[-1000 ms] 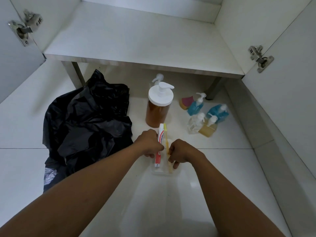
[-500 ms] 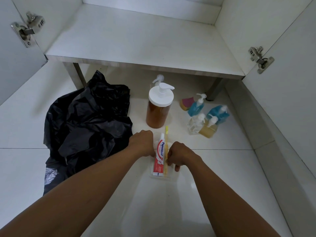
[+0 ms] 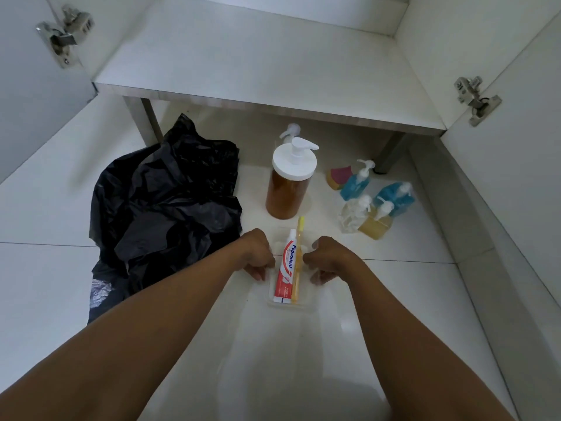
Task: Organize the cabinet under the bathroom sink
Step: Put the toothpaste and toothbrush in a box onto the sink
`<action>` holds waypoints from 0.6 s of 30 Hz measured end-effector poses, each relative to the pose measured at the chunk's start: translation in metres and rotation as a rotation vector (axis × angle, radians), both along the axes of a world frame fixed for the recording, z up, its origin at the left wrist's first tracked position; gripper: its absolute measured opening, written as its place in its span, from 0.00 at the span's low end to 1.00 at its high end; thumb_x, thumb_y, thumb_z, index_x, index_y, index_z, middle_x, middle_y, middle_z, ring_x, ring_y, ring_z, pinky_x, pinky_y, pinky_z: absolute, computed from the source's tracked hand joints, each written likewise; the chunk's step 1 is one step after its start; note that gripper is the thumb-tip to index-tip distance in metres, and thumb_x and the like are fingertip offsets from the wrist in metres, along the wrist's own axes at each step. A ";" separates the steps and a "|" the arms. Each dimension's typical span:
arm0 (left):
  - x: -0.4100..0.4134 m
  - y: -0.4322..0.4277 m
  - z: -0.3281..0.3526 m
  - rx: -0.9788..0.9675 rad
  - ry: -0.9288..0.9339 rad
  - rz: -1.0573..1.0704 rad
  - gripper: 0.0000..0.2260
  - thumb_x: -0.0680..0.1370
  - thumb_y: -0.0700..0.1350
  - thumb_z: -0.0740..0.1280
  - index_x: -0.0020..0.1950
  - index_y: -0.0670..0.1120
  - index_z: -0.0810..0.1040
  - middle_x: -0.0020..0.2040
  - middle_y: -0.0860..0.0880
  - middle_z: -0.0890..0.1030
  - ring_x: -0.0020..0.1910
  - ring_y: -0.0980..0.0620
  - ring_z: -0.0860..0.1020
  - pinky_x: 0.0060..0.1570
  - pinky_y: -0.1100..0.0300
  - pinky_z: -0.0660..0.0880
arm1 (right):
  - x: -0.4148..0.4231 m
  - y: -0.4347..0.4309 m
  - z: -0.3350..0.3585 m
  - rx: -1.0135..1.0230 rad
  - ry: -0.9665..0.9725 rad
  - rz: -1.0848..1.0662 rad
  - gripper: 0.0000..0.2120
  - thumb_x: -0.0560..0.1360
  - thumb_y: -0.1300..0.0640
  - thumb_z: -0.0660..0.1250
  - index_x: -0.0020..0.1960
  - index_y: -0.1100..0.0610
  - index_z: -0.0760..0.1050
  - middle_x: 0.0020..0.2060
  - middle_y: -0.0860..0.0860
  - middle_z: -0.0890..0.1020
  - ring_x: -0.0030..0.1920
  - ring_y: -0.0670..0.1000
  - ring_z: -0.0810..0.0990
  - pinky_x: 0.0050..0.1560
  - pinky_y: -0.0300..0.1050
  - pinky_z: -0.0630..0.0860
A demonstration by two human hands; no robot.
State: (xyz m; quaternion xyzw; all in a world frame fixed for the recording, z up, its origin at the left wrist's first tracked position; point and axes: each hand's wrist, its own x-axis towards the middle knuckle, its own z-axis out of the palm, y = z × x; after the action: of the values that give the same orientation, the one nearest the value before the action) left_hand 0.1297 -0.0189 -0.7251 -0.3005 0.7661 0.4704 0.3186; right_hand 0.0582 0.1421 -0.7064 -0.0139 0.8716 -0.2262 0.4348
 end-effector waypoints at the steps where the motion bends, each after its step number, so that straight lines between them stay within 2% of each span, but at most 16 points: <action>1: -0.001 -0.006 0.004 -0.009 0.004 -0.006 0.13 0.78 0.36 0.70 0.59 0.32 0.75 0.48 0.35 0.84 0.45 0.42 0.86 0.49 0.49 0.83 | 0.000 -0.007 0.003 -0.009 -0.014 0.022 0.21 0.77 0.57 0.69 0.65 0.62 0.67 0.52 0.61 0.81 0.45 0.59 0.86 0.48 0.56 0.83; 2: -0.002 -0.014 0.009 -0.007 0.005 -0.006 0.12 0.78 0.36 0.70 0.59 0.31 0.75 0.46 0.35 0.84 0.44 0.42 0.86 0.48 0.50 0.84 | -0.002 -0.014 0.007 -0.015 -0.026 0.049 0.20 0.78 0.57 0.68 0.66 0.63 0.68 0.53 0.61 0.82 0.45 0.59 0.86 0.48 0.55 0.84; 4: -0.001 -0.033 0.023 0.000 -0.003 -0.016 0.12 0.77 0.35 0.70 0.57 0.28 0.77 0.40 0.37 0.85 0.36 0.46 0.85 0.40 0.57 0.84 | -0.009 -0.031 0.021 -0.045 -0.063 0.122 0.19 0.79 0.58 0.66 0.68 0.63 0.69 0.53 0.61 0.82 0.45 0.58 0.86 0.47 0.53 0.84; 7: 0.005 -0.066 0.047 -0.041 0.023 0.015 0.11 0.76 0.34 0.71 0.56 0.29 0.79 0.34 0.40 0.84 0.28 0.50 0.83 0.30 0.60 0.81 | -0.015 -0.057 0.049 -0.136 -0.096 0.204 0.21 0.80 0.61 0.63 0.73 0.58 0.66 0.56 0.63 0.81 0.47 0.60 0.86 0.48 0.54 0.84; 9: 0.012 -0.088 0.064 -0.073 0.064 0.047 0.09 0.76 0.35 0.71 0.55 0.31 0.80 0.35 0.40 0.84 0.29 0.50 0.83 0.31 0.61 0.80 | -0.014 -0.075 0.068 -0.167 -0.088 0.231 0.20 0.79 0.61 0.64 0.70 0.61 0.67 0.57 0.63 0.80 0.47 0.60 0.85 0.48 0.54 0.84; 11: 0.018 -0.107 0.082 -0.078 0.106 0.084 0.09 0.77 0.36 0.71 0.54 0.33 0.81 0.39 0.40 0.86 0.31 0.51 0.83 0.32 0.61 0.80 | -0.014 -0.090 0.085 -0.206 -0.048 0.248 0.17 0.79 0.61 0.65 0.66 0.63 0.69 0.56 0.61 0.80 0.45 0.58 0.86 0.44 0.50 0.84; 13: 0.022 -0.123 0.098 -0.087 0.166 0.141 0.08 0.77 0.36 0.70 0.55 0.35 0.82 0.43 0.39 0.86 0.33 0.51 0.84 0.34 0.60 0.80 | -0.015 -0.103 0.099 -0.282 0.005 0.225 0.11 0.80 0.60 0.64 0.61 0.63 0.71 0.51 0.59 0.81 0.41 0.55 0.85 0.33 0.43 0.82; 15: 0.024 -0.135 0.114 -0.086 0.242 0.223 0.07 0.78 0.38 0.70 0.54 0.37 0.83 0.45 0.40 0.86 0.37 0.50 0.84 0.36 0.60 0.81 | -0.014 -0.113 0.112 -0.364 0.111 0.199 0.04 0.82 0.59 0.62 0.55 0.58 0.72 0.44 0.53 0.80 0.37 0.50 0.81 0.22 0.36 0.74; 16: 0.025 -0.139 0.121 -0.071 0.286 0.271 0.07 0.78 0.39 0.71 0.54 0.38 0.83 0.46 0.41 0.86 0.40 0.49 0.84 0.38 0.59 0.82 | -0.016 -0.118 0.115 -0.396 0.190 0.204 0.02 0.82 0.58 0.62 0.53 0.56 0.72 0.42 0.51 0.79 0.37 0.48 0.80 0.22 0.35 0.73; 18: 0.024 -0.147 0.136 -0.035 0.388 0.384 0.07 0.78 0.41 0.71 0.52 0.39 0.83 0.47 0.42 0.86 0.43 0.47 0.84 0.42 0.56 0.82 | -0.020 -0.129 0.126 -0.482 0.325 0.211 0.04 0.81 0.54 0.64 0.53 0.54 0.74 0.43 0.52 0.81 0.40 0.50 0.81 0.29 0.39 0.76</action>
State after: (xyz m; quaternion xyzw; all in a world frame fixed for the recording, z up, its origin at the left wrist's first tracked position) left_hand 0.1532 -0.1657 -0.5888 -0.3499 0.7500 0.5575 0.0656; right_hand 0.0379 0.0129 -0.5803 -0.2429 0.8447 -0.3749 0.2948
